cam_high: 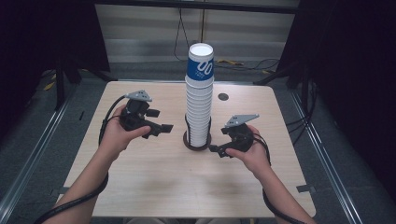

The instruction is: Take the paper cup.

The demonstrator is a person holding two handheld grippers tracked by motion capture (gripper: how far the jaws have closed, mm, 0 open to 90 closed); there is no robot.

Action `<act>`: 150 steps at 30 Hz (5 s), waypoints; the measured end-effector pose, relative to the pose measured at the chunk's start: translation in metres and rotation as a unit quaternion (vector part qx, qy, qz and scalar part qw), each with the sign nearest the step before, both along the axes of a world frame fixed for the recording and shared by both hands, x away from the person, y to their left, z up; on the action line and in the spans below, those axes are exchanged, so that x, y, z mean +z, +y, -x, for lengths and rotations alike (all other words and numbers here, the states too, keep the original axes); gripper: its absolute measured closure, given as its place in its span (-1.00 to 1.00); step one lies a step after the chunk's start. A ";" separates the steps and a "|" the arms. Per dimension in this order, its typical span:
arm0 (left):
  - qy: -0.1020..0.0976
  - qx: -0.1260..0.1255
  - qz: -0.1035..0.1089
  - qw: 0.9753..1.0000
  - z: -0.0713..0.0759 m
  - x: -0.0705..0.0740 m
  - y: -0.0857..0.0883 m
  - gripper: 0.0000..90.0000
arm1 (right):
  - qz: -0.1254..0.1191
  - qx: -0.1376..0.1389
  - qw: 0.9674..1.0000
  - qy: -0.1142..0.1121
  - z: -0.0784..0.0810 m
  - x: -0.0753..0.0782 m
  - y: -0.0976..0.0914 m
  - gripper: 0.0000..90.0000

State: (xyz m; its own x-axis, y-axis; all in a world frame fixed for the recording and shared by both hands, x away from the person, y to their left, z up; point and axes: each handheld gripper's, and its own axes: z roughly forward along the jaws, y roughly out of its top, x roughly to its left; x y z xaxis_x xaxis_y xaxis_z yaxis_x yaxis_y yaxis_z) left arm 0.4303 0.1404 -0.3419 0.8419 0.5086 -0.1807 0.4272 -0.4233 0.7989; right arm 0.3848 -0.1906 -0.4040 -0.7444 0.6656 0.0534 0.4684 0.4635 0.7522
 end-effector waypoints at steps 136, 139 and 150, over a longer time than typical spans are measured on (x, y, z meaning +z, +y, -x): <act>-0.049 -0.013 0.005 0.999 -0.042 0.100 -0.101 -0.64 | -0.097 -0.039 0.990 -0.096 -0.045 0.108 0.034 -0.75; -0.047 -0.015 0.013 0.999 -0.042 0.100 -0.100 -0.64 | -0.099 -0.039 0.990 -0.097 -0.046 0.108 0.035 -0.75; -0.042 -0.011 0.022 0.999 -0.043 0.102 -0.097 -0.62 | -0.098 -0.049 0.988 -0.106 -0.046 0.107 0.039 -0.71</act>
State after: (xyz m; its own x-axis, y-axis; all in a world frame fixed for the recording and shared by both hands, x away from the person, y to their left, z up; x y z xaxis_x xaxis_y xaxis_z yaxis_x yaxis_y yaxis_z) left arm 0.4729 0.0437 -0.2403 0.8662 0.4823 -0.1308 0.3488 -0.3962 0.8493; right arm 0.4303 -0.1516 -0.2967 -0.6847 0.7277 0.0394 0.3268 0.2583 0.9091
